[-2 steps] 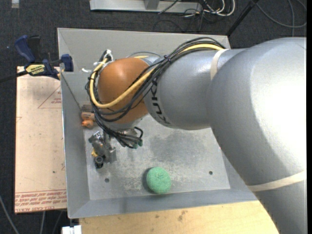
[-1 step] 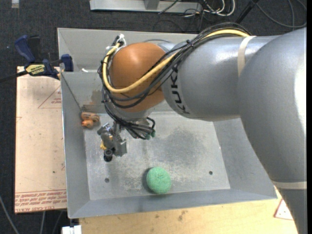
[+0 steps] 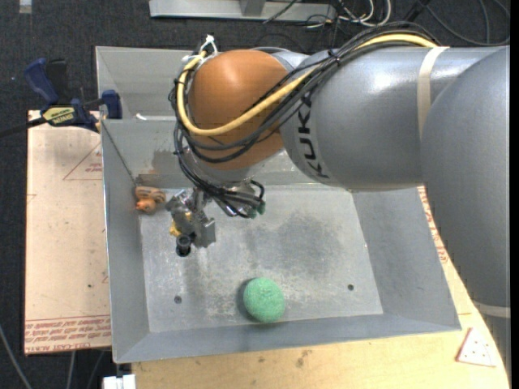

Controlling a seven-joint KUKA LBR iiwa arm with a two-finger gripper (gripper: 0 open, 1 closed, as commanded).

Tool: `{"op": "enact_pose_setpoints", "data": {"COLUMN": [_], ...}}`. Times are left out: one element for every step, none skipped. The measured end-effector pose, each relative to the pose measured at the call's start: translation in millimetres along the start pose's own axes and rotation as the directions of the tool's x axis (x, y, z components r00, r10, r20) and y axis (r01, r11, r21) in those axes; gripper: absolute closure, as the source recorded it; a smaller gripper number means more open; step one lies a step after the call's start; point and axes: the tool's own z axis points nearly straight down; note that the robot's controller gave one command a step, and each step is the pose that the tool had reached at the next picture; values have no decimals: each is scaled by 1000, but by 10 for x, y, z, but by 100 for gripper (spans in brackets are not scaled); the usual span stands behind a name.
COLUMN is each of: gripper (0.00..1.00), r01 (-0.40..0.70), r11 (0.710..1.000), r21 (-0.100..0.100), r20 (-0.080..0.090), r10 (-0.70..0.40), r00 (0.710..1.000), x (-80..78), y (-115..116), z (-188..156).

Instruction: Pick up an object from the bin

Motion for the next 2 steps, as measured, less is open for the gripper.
{"op": "enact_pose_setpoints", "data": {"gripper": [100, 100], "r01": [5, 3], "r11": [1000, 1000], "r21": [-3, -3], "r20": [-9, -9], "r10": [-5, -3], "r00": [1000, 1000], "x": [0, -30], "y": [24, 23], "z": [-527, -687]}}
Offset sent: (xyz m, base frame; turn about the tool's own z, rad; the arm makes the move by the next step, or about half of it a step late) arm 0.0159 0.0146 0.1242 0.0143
